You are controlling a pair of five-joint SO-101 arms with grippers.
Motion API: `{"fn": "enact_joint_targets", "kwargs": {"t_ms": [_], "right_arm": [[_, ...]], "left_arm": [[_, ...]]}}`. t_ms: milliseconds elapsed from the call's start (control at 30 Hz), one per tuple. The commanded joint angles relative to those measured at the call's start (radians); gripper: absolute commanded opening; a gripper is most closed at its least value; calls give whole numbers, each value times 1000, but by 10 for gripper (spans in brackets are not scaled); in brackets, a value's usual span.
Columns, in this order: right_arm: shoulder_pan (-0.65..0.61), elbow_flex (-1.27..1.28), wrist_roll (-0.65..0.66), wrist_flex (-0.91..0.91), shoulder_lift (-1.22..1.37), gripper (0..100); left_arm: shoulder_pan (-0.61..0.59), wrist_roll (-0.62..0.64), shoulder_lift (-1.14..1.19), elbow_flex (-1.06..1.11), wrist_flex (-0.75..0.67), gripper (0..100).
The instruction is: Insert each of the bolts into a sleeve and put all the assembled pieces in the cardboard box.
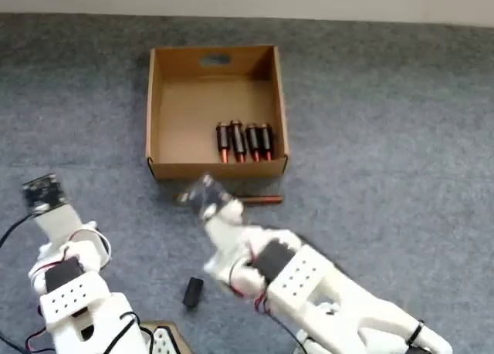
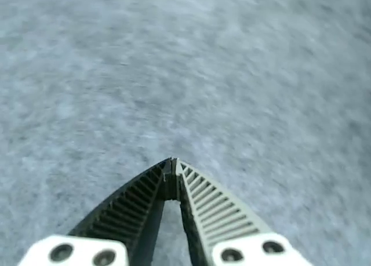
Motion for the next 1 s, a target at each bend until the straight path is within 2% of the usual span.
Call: {"fn": "enact_joint_targets", "kwargs": {"t_ms": [0, 133, 300, 467, 633, 767, 967], "right_arm": [[-76, 45, 9, -48, -27, 134], [-145, 51, -38, -44, -27, 140], [-209, 47, -100, -24, -27, 235], [-272, 45, -101, -24, -27, 235], [-366, 45, -100, -48, -27, 235], [-372, 54, -95, -124, -25, 235], [-372, 48, -95, -142, -25, 235]], "left_arm": [[-33, 25, -1, -33, -26, 20], [-35, 23, -1, -33, -26, 20], [-56, 25, -1, -39, -26, 20], [-125, 26, -1, -50, -26, 20], [-130, 26, -1, -48, -26, 20], [-130, 26, -1, -48, -26, 20], [-128, 26, -1, -47, -26, 20]]}}
